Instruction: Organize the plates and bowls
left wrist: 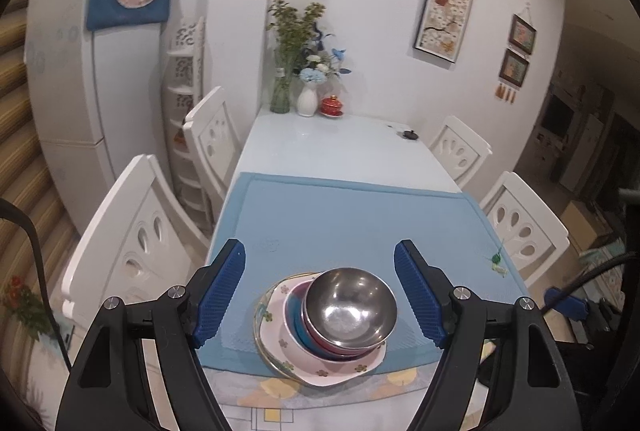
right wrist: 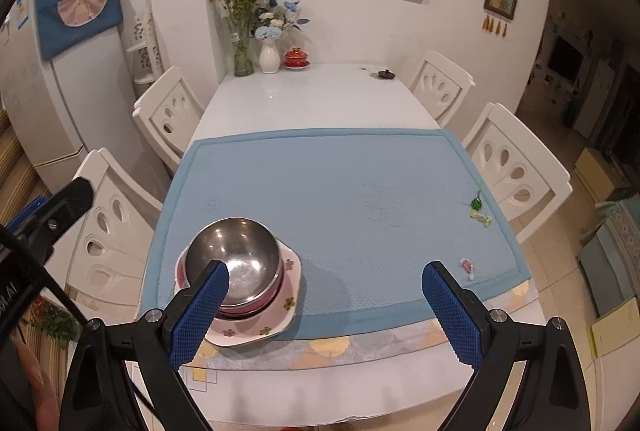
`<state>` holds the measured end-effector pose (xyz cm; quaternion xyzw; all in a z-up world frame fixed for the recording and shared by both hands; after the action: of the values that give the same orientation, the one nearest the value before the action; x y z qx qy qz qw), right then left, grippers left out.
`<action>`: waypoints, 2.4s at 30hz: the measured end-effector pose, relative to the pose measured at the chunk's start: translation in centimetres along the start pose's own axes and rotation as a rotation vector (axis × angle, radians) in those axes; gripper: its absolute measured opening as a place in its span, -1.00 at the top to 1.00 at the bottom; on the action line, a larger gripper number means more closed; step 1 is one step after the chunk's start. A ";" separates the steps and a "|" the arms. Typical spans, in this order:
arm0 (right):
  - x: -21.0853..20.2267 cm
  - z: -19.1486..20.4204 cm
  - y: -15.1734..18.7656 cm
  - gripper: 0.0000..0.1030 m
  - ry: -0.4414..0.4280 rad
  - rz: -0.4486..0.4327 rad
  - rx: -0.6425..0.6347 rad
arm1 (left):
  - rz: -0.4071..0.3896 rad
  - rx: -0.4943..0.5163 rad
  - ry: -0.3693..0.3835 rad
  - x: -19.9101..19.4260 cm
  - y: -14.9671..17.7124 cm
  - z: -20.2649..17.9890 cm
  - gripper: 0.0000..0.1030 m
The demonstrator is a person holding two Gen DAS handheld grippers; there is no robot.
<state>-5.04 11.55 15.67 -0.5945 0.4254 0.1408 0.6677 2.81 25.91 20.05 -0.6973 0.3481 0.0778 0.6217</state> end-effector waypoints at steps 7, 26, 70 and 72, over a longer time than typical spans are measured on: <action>0.0 -0.7 0.4 -0.87 -0.012 0.017 0.040 | 0.017 -0.038 0.021 -0.1 0.6 0.1 -0.47; -0.6 2.4 1.7 -0.87 -0.054 0.024 -0.025 | -0.009 0.141 -0.111 -2.2 1.2 -0.8 -0.50; 1.9 3.3 0.8 -0.87 -0.039 0.053 0.034 | -0.058 0.255 -0.174 0.7 -0.6 -1.7 -0.75; 2.2 3.4 0.6 -0.87 -0.038 0.056 0.032 | -0.053 0.256 -0.174 1.0 -0.7 -1.6 -0.79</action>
<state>-2.76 14.14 13.38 -0.5687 0.4315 0.1637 0.6808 3.45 24.07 20.39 -0.6120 0.2813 0.0765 0.7352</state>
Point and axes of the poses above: each gripper's, at about its wrist camera, not at the fingertips, and x roughly the way its jaws point, z to its left, y to its underside, the point moved 10 cm from there along x, roughly the way its jaws point, and after that the axes turned 2 degrees about y, right-handed, at the moved point
